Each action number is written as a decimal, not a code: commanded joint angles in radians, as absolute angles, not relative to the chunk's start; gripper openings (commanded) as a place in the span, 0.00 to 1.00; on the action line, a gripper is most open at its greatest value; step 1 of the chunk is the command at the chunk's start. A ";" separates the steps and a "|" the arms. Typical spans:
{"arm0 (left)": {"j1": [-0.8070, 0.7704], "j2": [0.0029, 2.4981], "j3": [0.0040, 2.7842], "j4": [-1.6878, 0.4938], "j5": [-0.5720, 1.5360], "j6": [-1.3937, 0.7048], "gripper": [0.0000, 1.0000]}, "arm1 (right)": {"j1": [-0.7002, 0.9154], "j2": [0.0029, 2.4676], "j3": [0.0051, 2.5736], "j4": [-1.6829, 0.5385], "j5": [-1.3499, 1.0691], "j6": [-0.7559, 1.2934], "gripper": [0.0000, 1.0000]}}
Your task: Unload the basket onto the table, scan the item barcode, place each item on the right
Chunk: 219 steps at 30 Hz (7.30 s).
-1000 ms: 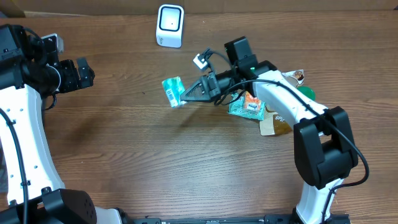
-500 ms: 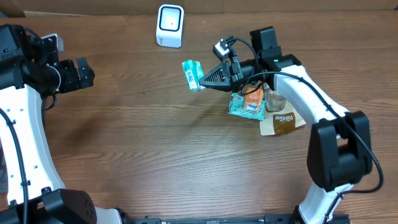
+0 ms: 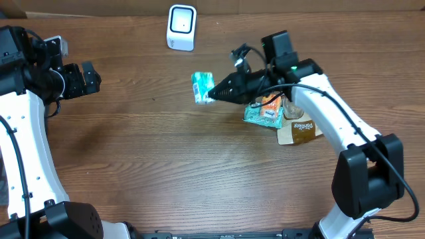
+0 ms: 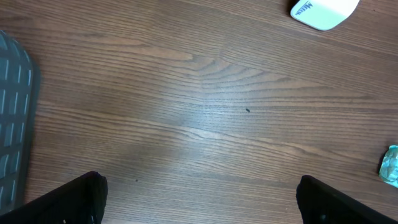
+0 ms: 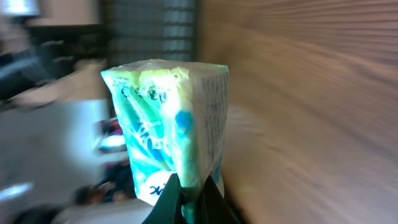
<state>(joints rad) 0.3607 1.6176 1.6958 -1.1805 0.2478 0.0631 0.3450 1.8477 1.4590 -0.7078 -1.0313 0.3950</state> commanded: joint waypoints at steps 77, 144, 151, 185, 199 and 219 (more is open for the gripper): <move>0.360 1.610 1.695 -1.177 0.252 0.090 1.00 | 0.606 2.454 2.015 0.282 0.366 -0.910 0.04; 0.360 1.610 1.695 -1.177 0.252 0.090 1.00 | 0.215 1.773 1.671 -1.262 -0.226 0.217 1.00; 0.360 1.610 1.695 -1.177 0.252 0.090 1.00 | 0.215 1.557 1.671 -1.435 -0.226 0.217 1.00; 0.360 1.610 1.695 -1.177 0.252 0.090 1.00 | 0.215 1.327 1.670 -1.449 -0.225 0.209 1.00; 0.360 1.610 1.695 -1.177 0.252 0.090 1.00 | 0.215 1.032 1.669 -1.445 -0.094 0.209 1.00; 0.360 1.610 1.695 -1.177 0.252 0.090 1.00 | 0.215 0.709 1.279 -0.960 0.168 0.209 1.00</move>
